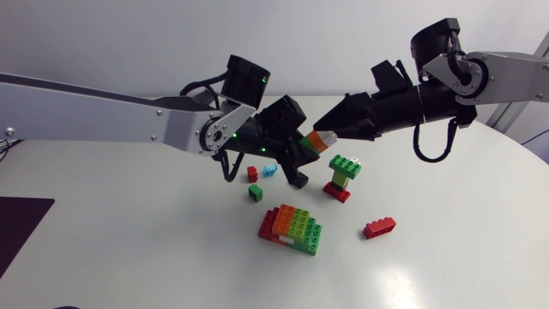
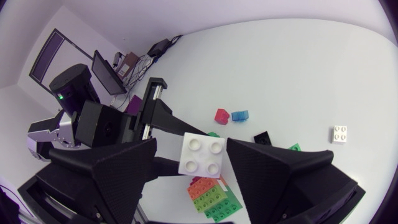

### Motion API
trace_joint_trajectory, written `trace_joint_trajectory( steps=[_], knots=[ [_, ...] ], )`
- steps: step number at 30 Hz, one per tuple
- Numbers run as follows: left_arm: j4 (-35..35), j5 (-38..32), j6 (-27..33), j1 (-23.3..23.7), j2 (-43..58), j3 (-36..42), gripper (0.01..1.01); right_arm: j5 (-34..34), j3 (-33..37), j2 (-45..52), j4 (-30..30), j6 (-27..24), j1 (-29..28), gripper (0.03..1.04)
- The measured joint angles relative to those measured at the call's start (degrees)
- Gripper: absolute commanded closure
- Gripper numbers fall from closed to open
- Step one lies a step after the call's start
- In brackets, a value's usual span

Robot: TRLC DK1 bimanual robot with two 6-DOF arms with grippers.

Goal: Disassemble duplo

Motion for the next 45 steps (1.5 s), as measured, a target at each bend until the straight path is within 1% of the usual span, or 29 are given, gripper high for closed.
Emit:
trace_joint_trajectory(
  steps=[1,3,12,13,16,19,29,34,38,42,44,45],
  knots=[
    [0.0,0.0,0.0,0.2,-0.2,-0.1,0.69,0.0,0.0,0.0,-0.2,-0.2,-0.1,0.32],
    [0.0,0.0,0.0,0.6,-0.6,-0.2,0.69,0.0,0.0,-0.1,-0.6,-0.5,-0.3,0.4],
    [0.0,0.0,0.0,0.9,-1.8,-0.2,0.692,0.2,-0.3,-0.2,-0.8,-0.9,0.7,0.4],
    [0.0,0.0,0.0,0.8,-1.8,-0.2,0.692,0.2,-0.3,-0.2,-0.8,-0.9,0.9,0.44],
    [0.0,0.0,0.0,0.8,-1.8,-0.3,0.692,0.3,-0.3,-0.2,-0.8,-0.9,1.2,0.65],
    [0.0,0.0,0.0,0.8,-1.8,-0.7,0.692,0.5,-0.3,-0.2,-1.0,-0.9,1.3,0.79],
    [0.0,-0.7,1.2,0.5,-1.8,-1.0,0.692,0.6,-0.3,-0.2,-2.1,-0.4,1.1,0.81],
    [-0.5,-0.7,2.4,0.4,-1.8,-1.0,0.692,-0.2,-0.3,-0.2,-3.1,-0.8,-0.2,0.81],
    [-3.8,-0.2,3.4,0.7,-2.0,-1.3,0.692,1.0,-0.2,-0.2,-2.9,-2.5,-3.0,0.81],
    [-5.0,-0.4,4.4,1.7,-2.1,-1.2,0.692,1.5,-0.2,-0.2,-2.7,-3.3,-5.3,0.8],
    [-7.1,-2.1,4.7,2.4,-2.0,-1.1,0.692,1.5,-0.2,-0.2,-2.7,-3.9,-5.5,0.8],
    [-9.4,-3.0,4.8,3.0,-1.4,-0.3,0.69,1.5,-0.2,-0.2,-2.7,-4.2,-5.6,0.8]
  ],
)
